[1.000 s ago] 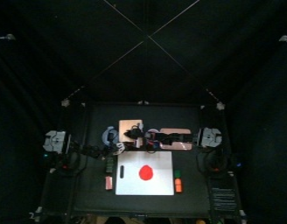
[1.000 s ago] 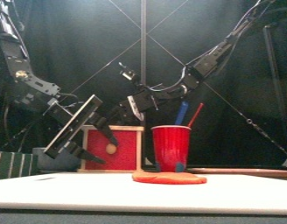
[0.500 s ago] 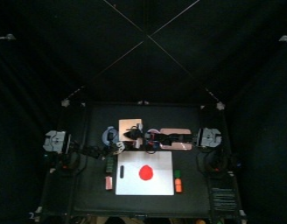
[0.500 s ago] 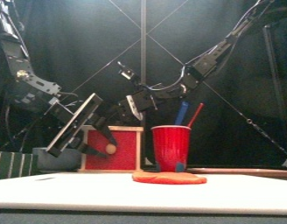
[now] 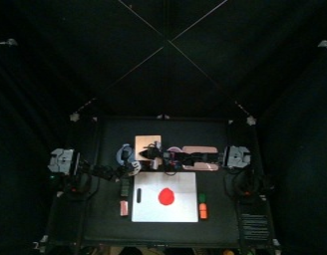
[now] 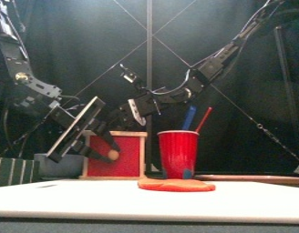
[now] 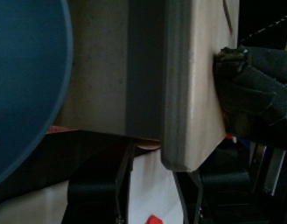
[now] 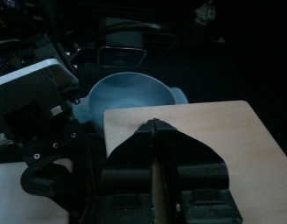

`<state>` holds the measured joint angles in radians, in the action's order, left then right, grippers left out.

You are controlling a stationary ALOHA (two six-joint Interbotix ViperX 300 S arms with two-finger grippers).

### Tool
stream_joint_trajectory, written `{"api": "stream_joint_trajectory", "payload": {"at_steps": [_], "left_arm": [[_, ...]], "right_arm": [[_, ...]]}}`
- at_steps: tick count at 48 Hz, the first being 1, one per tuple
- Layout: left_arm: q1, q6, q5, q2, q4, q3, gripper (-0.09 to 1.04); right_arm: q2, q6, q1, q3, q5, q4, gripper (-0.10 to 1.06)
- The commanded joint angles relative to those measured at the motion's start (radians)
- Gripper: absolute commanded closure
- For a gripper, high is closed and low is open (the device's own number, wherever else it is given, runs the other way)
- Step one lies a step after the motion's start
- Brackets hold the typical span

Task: Get the cutter from the drawer then cut the dough then place the extra dough in the bowl
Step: Open the drawer

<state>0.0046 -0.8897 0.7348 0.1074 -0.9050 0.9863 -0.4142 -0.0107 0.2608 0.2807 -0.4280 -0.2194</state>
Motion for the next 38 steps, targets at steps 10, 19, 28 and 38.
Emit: {"api": "stream_joint_trajectory", "payload": {"at_steps": [10,19,28,38], "left_arm": [[-0.092,0.002,-0.025,-0.057,-0.006,0.000,0.30],[-0.135,-0.003,-0.032,-0.057,-0.015,-0.005,0.30],[-0.196,-0.002,-0.040,-0.058,-0.064,0.005,0.30],[-0.242,0.000,-0.043,-0.061,-0.115,0.018,0.30]], "right_arm": [[0.014,0.003,-0.012,-0.011,0.002,0.017,0.91],[0.014,0.003,-0.008,-0.008,0.002,0.018,0.91],[0.012,0.003,-0.005,-0.009,0.002,0.018,0.91],[0.014,0.003,-0.003,-0.009,0.002,0.018,0.91]]}}
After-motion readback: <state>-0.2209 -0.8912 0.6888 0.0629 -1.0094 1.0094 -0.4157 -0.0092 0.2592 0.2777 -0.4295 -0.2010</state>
